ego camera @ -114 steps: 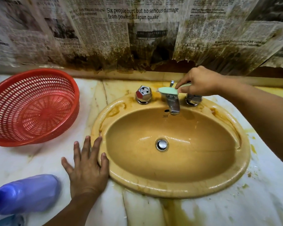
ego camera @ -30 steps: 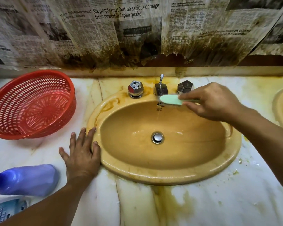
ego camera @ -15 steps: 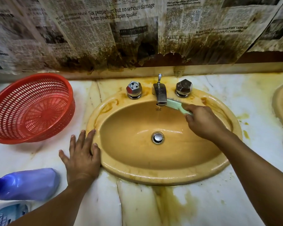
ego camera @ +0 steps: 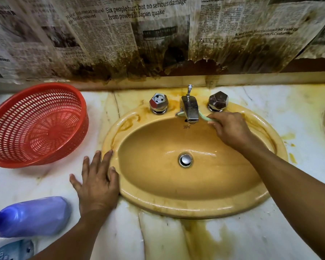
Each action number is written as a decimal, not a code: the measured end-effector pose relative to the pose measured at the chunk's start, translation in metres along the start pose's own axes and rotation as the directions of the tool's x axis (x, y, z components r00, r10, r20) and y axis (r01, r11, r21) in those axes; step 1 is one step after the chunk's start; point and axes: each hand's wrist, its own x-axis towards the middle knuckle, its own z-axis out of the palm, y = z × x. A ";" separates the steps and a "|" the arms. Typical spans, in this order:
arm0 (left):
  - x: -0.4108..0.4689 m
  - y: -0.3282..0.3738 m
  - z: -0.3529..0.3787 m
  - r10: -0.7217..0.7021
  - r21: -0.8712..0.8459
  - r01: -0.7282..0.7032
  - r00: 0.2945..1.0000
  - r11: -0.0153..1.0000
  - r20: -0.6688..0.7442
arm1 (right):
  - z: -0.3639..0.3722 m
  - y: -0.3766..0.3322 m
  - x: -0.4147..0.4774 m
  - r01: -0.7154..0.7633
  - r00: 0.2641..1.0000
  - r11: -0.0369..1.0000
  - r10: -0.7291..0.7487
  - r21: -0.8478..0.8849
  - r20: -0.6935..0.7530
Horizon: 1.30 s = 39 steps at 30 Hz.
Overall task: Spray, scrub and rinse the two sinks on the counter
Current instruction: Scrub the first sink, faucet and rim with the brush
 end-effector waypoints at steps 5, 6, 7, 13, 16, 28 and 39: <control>-0.001 -0.002 -0.001 0.002 0.003 -0.002 1.000 1.000 0.007 | 0.014 -0.012 0.006 -0.007 1.000 0.998 0.006 0.059 0.021; 0.000 -0.001 -0.001 0.001 0.005 -0.001 1.000 1.000 0.007 | 0.012 -0.008 0.003 -0.038 0.999 0.997 0.038 0.064 0.011; 0.000 -0.001 -0.001 0.000 0.005 0.000 1.000 1.000 0.006 | 0.010 -0.003 -0.002 -0.074 0.997 0.995 0.075 0.066 -0.006; -0.001 -0.001 -0.002 0.006 -0.004 -0.006 1.000 1.000 -0.001 | 0.016 -0.015 -0.013 -0.178 0.982 0.981 0.183 0.083 -0.054; -0.001 -0.002 -0.002 0.015 -0.003 -0.015 1.000 1.000 -0.003 | 0.018 -0.034 -0.002 -0.231 0.973 0.968 0.232 0.097 -0.005; 0.000 -0.001 -0.002 0.004 -0.009 -0.004 1.000 1.000 -0.005 | -0.008 -0.021 0.023 -0.341 0.927 0.918 0.293 0.200 0.235; 0.002 -0.001 -0.001 0.012 -0.003 -0.012 1.000 1.000 -0.007 | -0.040 0.019 -0.024 -0.029 0.999 0.998 0.030 -0.057 0.014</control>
